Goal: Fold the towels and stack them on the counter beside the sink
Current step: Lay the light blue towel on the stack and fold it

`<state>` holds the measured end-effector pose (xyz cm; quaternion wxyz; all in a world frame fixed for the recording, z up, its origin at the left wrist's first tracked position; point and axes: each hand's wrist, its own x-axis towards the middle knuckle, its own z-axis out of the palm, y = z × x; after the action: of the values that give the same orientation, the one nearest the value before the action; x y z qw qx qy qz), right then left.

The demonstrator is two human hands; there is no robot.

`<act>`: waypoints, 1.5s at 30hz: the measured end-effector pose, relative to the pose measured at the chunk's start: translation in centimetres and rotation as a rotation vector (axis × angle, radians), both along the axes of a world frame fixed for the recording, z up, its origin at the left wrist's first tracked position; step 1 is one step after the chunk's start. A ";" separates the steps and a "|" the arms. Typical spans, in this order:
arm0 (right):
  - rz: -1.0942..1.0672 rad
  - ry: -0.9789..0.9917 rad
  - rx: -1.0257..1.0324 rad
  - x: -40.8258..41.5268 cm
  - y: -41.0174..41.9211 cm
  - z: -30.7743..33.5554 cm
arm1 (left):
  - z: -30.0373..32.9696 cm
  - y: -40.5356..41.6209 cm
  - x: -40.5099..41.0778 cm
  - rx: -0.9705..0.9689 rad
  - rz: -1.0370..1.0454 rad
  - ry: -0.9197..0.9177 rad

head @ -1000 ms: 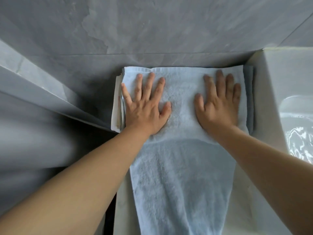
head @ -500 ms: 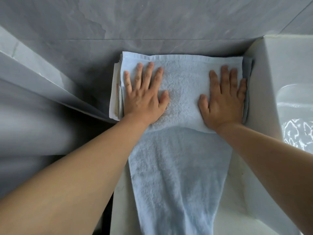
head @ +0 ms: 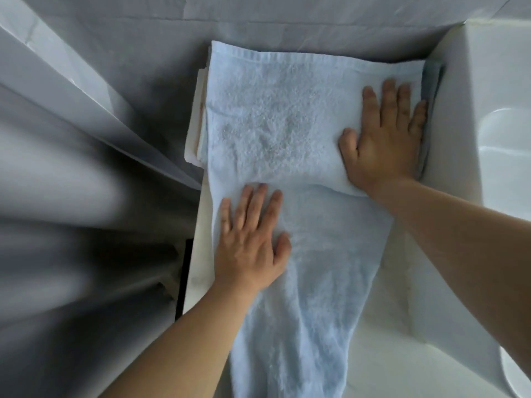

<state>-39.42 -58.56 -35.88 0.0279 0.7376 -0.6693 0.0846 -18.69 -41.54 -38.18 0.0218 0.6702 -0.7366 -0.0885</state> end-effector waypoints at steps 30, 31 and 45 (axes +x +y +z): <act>-0.216 -0.269 0.107 -0.1 22.7 -2.7 | 0.7 -1.8 0.2 -0.051 0.014 -0.004; -0.212 -0.265 0.104 -0.1 22.7 -2.6 | 0.9 -1.1 0.0 -0.067 0.040 0.002; -0.247 -0.388 0.100 0.0 22.6 -2.0 | -0.5 11.3 0.0 -0.064 0.136 0.077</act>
<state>-39.44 -35.94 -37.87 -0.1279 0.6206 -0.7506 0.1876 -18.67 -30.22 -38.69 0.0776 0.7138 -0.6904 -0.0888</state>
